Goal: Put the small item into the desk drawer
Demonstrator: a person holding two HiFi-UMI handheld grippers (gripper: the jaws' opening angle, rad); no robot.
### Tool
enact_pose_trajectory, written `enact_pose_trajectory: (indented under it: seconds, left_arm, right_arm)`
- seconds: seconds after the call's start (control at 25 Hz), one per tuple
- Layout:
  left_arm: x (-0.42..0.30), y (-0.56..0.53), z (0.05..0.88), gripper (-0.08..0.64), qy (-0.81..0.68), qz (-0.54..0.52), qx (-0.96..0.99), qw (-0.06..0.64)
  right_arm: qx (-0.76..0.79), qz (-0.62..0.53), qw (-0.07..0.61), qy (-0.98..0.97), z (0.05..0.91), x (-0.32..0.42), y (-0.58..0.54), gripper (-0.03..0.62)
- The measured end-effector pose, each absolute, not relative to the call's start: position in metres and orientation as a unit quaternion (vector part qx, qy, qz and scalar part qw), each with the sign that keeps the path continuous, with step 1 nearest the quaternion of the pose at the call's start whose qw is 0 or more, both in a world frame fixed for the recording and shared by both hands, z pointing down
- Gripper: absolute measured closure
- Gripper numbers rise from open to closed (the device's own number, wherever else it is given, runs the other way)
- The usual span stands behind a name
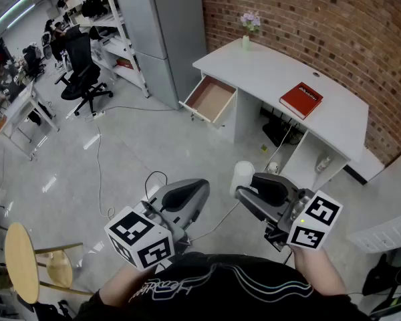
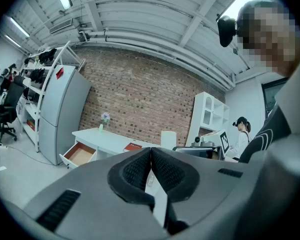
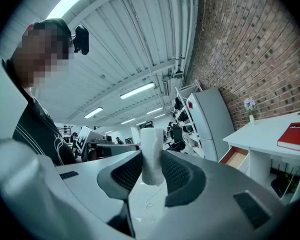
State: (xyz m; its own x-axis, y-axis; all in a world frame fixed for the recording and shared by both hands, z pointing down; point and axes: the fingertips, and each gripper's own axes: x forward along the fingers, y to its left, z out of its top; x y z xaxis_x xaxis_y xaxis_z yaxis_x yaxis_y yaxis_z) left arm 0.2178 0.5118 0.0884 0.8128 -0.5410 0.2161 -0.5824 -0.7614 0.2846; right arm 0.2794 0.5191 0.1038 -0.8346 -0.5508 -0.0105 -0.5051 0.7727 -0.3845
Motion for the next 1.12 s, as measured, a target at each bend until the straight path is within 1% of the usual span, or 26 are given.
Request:
enact_pose_trajectory:
  seconds: [0.72, 1.12]
  left_arm:
    - [0.215, 0.507, 0.097, 0.538, -0.312, 0.057, 0.932, 0.176]
    - [0.204, 0.471, 0.114, 0.538, -0.321, 0.048, 0.926, 0.191]
  right_arm:
    - [-0.298, -0.184, 0.058, 0.935, 0.119, 0.288, 0.513, 0.459]
    - [-0.305, -0.191, 0.047, 0.932, 0.134, 0.287, 0.477, 0.459]
